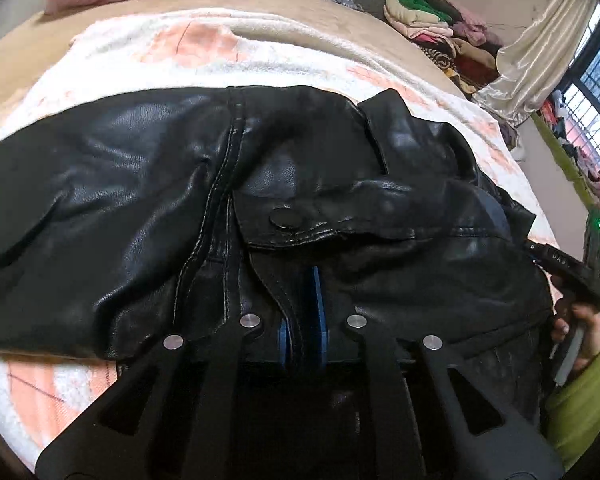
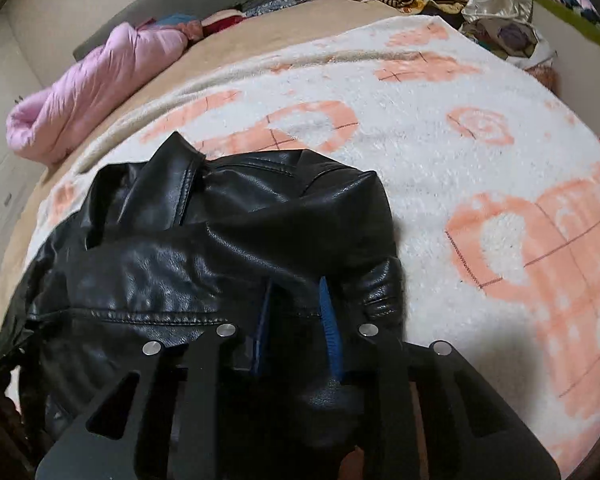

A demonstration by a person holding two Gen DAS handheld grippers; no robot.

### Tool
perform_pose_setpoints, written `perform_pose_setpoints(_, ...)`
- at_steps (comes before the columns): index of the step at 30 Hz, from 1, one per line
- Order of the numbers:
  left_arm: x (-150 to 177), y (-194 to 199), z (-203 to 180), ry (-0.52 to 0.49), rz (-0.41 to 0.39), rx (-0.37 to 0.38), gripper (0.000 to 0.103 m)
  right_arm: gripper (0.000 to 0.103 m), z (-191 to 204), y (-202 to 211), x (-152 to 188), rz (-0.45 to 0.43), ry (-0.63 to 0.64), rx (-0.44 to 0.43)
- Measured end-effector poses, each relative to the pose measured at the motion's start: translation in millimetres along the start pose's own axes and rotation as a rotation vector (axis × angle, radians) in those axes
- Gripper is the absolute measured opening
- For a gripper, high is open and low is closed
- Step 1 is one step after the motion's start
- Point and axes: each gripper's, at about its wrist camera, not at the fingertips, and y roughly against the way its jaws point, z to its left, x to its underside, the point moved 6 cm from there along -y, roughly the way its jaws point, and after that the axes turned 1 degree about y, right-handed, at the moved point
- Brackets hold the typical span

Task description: Fold large clothes

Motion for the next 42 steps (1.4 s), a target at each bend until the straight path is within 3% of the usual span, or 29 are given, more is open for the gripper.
perform_pose_setpoints(3,-1,4,1,0.020,0.000,0.030,0.007,0.026,8,14,-2,-0.007,0.023,0.005)
perform_pose_setpoints(6,-6,21,-3,-0.011,-0.036,0.003,0.026,0.039,22,46,-3,-0.062,0.077,-0.019)
perform_pose_setpoints(8,-10,33,-6,-0.018,-0.062,0.010,0.029,0.040,30,67,1,-0.097,0.114,-0.033)
perform_pose_setpoints(10,-13,49,-10,-0.039,-0.105,0.003,0.040,0.049,37,82,6,-0.125,0.150,-0.034)
perform_pose_setpoints(14,-15,78,-21,-0.102,-0.203,-0.057,0.044,0.052,46,102,20,-0.165,0.198,-0.023)
perform_pose_setpoints(17,-10,90,-37,-0.151,-0.240,-0.053,0.044,0.053,54,107,33,-0.177,0.237,-0.001)
perform_pose_setpoints(22,10,62,-61,-0.204,-0.138,-0.039,0.044,0.054,65,113,52,-0.178,0.262,-0.011)
perform_pose_setpoints(27,35,15,-45,-0.150,0.009,-0.096,0.044,0.056,69,114,59,-0.168,0.283,-0.020)
perform_pose_setpoints(34,37,11,-33,-0.090,0.020,-0.046,0.044,0.062,75,103,64,-0.149,0.301,-0.014)
perform_pose_setpoints(36,37,12,-34,-0.099,0.019,-0.053,0.044,0.064,62,83,69,-0.078,0.279,0.042)
perform_pose_setpoints(37,38,13,-34,-0.100,0.019,-0.052,0.044,0.063,49,62,76,0.015,0.250,0.093)
perform_pose_setpoints(38,39,14,-34,-0.099,0.018,-0.050,0.044,0.063,44,54,80,0.042,0.224,0.075)
perform_pose_setpoints(42,38,15,-33,-0.094,0.019,-0.040,0.044,0.064,44,53,79,0.025,0.213,0.072)
